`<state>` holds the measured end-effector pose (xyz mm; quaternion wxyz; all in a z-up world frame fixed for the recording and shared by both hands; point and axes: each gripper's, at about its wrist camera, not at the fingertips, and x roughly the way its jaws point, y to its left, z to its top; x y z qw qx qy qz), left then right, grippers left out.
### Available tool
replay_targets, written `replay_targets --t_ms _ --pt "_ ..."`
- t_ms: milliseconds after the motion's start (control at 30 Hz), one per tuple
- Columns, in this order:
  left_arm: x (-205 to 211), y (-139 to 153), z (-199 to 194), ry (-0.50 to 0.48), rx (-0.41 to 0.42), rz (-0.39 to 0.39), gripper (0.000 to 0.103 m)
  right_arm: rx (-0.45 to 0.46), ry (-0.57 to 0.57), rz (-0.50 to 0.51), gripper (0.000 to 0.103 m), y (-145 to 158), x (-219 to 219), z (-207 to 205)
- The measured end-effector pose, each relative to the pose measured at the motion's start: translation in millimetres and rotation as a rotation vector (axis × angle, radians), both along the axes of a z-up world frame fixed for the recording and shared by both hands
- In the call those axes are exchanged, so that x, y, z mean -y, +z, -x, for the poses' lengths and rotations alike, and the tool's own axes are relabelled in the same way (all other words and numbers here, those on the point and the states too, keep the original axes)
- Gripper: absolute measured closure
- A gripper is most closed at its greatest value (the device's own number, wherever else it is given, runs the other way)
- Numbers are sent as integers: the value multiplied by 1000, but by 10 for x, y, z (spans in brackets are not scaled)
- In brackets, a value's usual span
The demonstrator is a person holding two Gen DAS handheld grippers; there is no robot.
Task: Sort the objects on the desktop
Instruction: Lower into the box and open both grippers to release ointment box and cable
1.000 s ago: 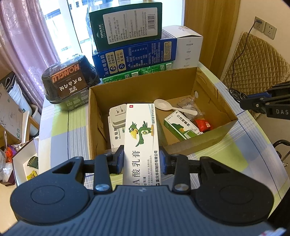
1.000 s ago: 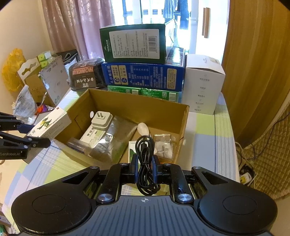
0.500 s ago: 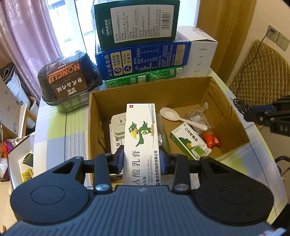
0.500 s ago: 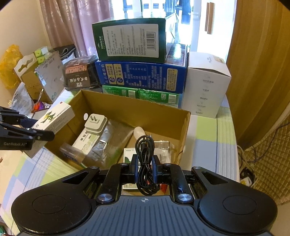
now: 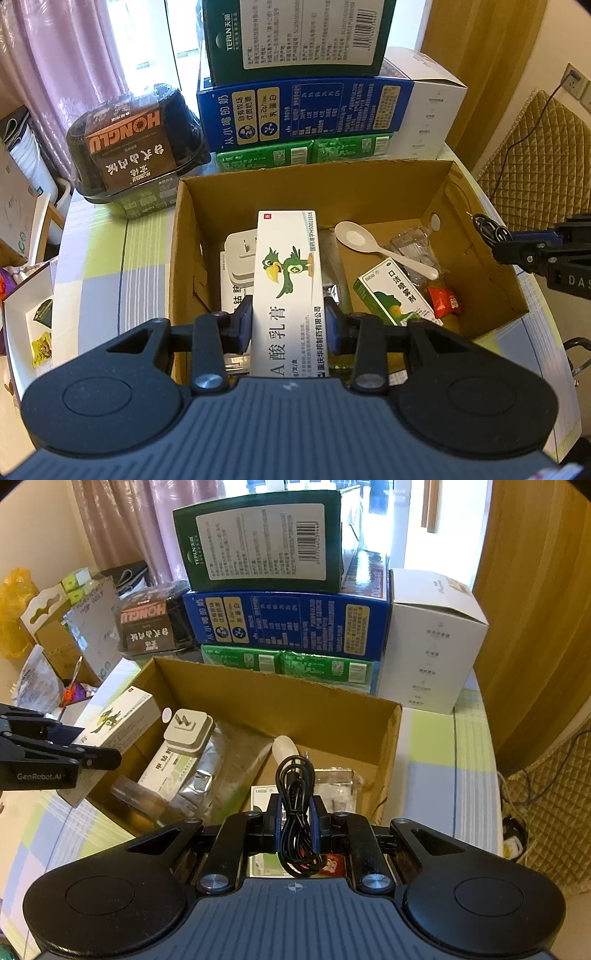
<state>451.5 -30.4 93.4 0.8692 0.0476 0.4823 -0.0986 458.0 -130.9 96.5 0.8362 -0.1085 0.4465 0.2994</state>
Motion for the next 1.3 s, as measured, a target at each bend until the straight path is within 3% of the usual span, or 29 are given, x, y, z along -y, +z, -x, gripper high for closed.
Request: replay_targets --t_ms 633,733,1300 --pt "-14 -102 -163 46 12 31 70 -5 18 8 91 -69 -203 -51" --pt "-59 -95 -178 77 25 34 61 -4 18 8 91 -71 -206 -48" --pt "-139 -117 -111 64 20 37 61 -13 18 9 91 -105 -272 -79"
